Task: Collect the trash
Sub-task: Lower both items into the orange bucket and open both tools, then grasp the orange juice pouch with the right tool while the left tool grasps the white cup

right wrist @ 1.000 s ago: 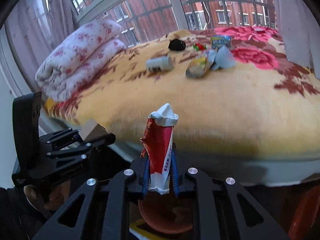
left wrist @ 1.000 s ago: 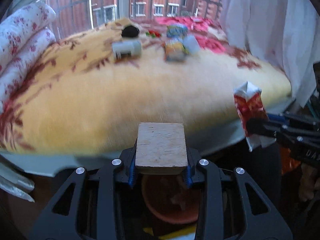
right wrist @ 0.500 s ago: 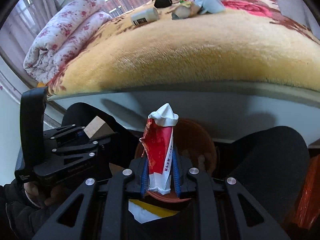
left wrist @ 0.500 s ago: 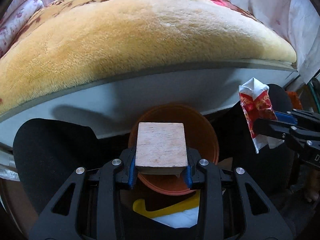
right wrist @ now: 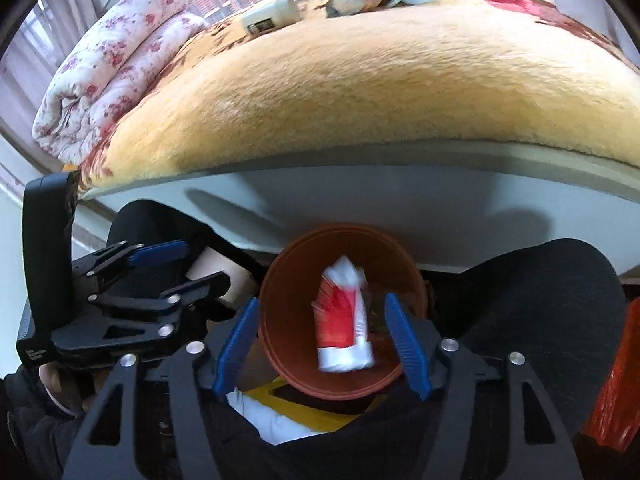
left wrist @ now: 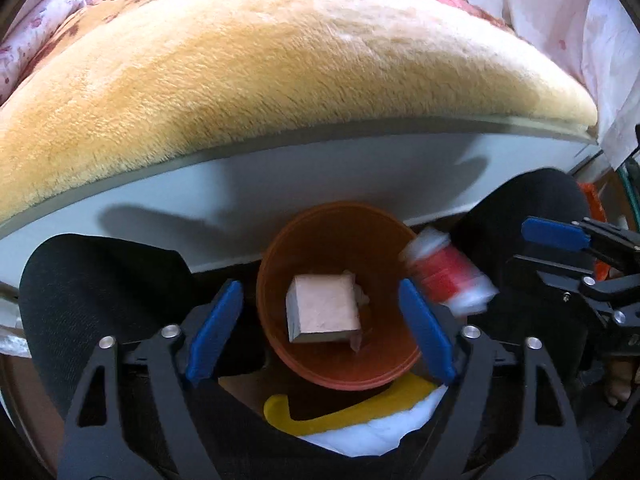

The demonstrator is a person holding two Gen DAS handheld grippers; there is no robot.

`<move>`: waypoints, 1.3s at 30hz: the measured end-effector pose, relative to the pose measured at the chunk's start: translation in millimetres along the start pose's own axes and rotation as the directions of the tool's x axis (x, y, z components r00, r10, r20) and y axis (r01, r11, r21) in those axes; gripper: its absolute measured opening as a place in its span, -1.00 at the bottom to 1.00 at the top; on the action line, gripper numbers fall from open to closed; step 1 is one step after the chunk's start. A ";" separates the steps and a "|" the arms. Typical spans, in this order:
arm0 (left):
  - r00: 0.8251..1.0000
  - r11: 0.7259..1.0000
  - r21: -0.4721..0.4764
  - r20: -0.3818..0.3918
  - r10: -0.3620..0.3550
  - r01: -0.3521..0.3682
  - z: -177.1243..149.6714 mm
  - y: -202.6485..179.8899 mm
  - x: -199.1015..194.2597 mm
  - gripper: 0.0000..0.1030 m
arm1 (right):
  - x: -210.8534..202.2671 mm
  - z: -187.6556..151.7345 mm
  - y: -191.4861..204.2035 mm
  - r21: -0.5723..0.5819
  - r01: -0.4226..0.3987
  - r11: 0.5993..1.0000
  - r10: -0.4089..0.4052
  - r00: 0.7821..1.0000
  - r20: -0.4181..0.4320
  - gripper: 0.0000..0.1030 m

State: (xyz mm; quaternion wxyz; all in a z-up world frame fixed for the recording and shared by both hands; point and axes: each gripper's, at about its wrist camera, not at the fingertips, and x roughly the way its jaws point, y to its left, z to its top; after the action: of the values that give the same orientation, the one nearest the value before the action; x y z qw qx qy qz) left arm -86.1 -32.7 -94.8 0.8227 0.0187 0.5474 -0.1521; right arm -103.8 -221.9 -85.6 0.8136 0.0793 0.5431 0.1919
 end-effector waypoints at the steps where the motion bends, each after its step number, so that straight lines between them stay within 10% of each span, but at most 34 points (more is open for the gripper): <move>1: 1.000 1.000 0.000 0.001 0.004 -0.004 0.7 -0.6 -0.2 0.54 | -1.5 0.3 -2.1 0.005 0.001 1.000 -0.001 1.000 0.003 0.25; 11: 0.999 0.999 -0.005 0.003 0.032 -0.032 4.7 -0.5 -5.6 0.54 | -17.0 5.3 -17.5 0.027 0.015 1.000 -0.016 0.999 0.033 0.25; 17: 0.991 0.998 0.049 0.131 0.040 -0.047 24.3 -4.4 -52.3 0.54 | -53.0 39.4 -15.8 -0.001 -0.023 1.000 0.023 0.992 0.121 0.25; 26: 0.937 0.997 -0.008 0.339 0.079 -0.081 78.9 8.5 -99.3 0.72 | -59.1 169.6 -16.9 0.039 -0.092 0.995 0.080 0.967 0.242 0.25; 39: 0.949 0.994 -0.109 0.313 0.048 -0.015 102.0 50.3 -79.3 0.72 | 33.4 309.4 -54.0 0.263 -0.099 0.960 0.062 0.988 0.143 0.25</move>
State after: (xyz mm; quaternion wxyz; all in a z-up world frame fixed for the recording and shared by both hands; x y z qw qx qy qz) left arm -9.3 13.4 11.1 0.9016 -0.0406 0.4161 -0.1108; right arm 202.6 -233.3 -9.4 0.8212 0.2238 0.5049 0.1436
